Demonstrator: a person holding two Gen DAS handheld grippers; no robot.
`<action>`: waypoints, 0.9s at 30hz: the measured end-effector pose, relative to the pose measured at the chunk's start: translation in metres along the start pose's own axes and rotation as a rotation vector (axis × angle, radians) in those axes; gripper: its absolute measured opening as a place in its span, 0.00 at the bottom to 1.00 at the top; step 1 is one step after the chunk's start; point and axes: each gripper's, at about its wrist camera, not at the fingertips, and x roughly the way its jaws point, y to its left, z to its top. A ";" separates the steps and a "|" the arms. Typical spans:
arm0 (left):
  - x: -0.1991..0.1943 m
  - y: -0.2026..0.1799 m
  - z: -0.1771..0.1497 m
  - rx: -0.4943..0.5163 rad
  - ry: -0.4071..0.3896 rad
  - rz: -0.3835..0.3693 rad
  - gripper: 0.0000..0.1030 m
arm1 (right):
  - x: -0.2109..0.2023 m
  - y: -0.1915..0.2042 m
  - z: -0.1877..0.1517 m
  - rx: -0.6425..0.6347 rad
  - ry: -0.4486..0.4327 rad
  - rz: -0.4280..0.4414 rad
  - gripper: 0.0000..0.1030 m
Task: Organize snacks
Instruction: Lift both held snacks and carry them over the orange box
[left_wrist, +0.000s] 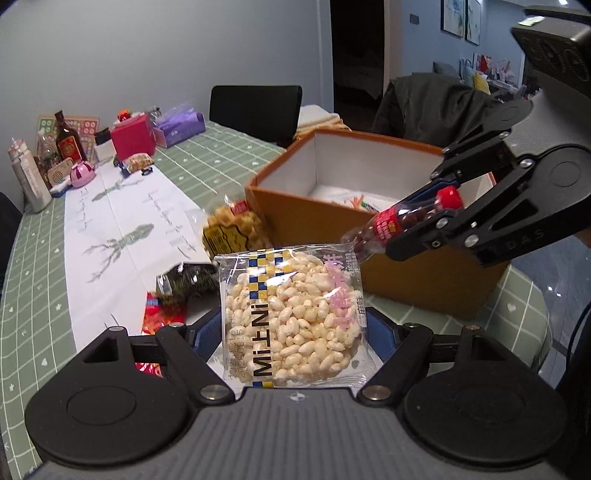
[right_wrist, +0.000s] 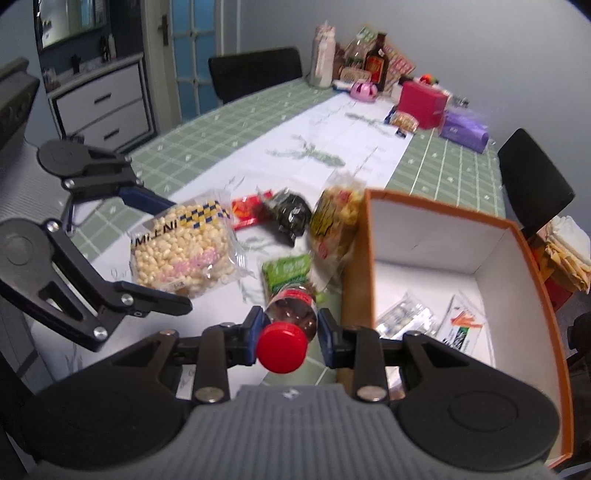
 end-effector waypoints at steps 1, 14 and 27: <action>0.001 0.000 0.005 -0.002 -0.006 0.004 0.90 | -0.005 -0.004 0.002 0.010 -0.016 -0.006 0.29; 0.045 -0.035 0.071 0.104 0.013 0.017 0.90 | -0.029 -0.082 -0.010 0.173 -0.082 -0.134 0.29; 0.118 -0.087 0.122 0.258 0.116 0.083 0.90 | -0.007 -0.147 -0.036 0.348 -0.010 -0.263 0.29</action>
